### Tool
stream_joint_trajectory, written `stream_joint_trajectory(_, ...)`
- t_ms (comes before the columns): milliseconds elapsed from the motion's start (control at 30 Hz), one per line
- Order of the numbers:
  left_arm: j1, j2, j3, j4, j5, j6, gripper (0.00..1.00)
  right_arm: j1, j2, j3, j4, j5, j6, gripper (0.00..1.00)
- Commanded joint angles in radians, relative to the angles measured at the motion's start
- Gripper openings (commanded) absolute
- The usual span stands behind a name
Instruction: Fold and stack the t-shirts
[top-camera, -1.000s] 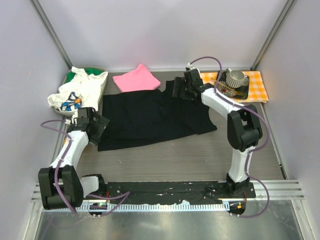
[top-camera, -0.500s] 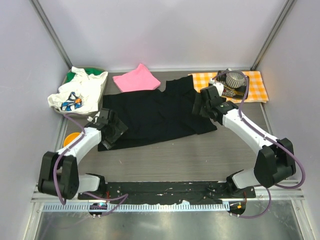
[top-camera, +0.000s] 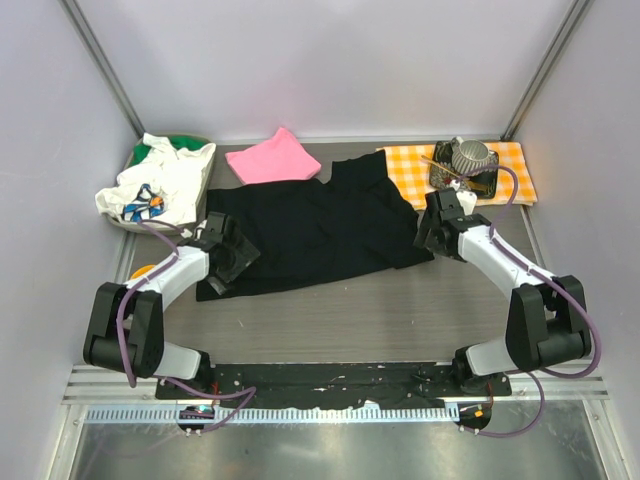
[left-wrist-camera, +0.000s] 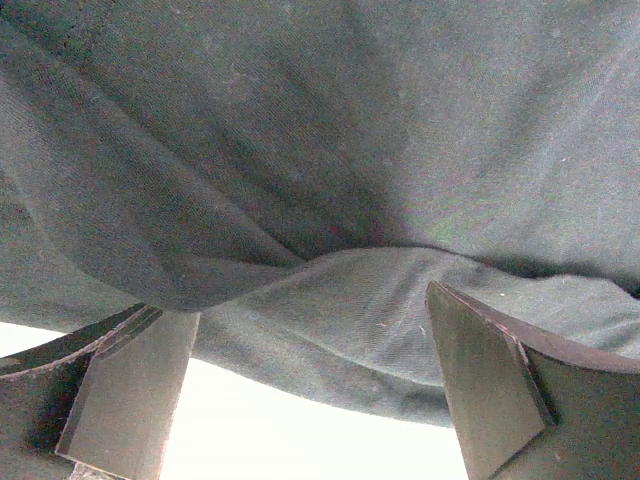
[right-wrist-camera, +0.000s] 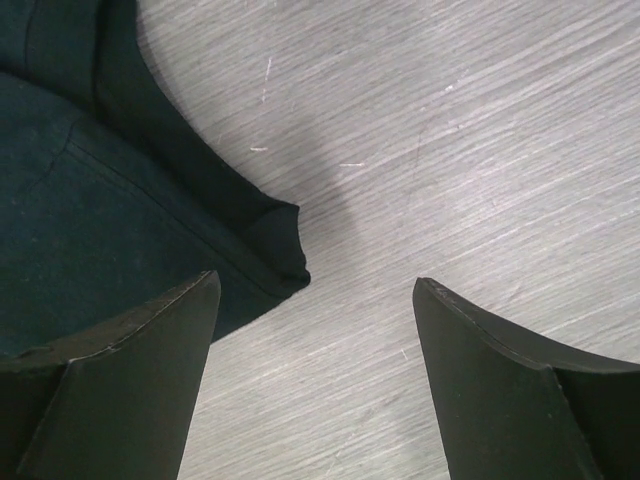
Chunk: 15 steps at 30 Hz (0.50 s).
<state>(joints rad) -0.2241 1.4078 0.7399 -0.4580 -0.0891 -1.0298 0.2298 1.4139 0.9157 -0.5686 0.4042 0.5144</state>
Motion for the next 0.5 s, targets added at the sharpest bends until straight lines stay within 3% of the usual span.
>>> stream_joint_trajectory(0,-0.001,0.013,0.016,0.061,-0.023,0.022,1.0,-0.032,0.022,-0.015,0.082,-0.05,0.013,0.83)
stream_joint_trajectory(467,-0.001,-0.026,0.045,0.127,0.086,0.059,1.0,-0.034,0.025,-0.086,0.233,-0.203,0.022,0.78)
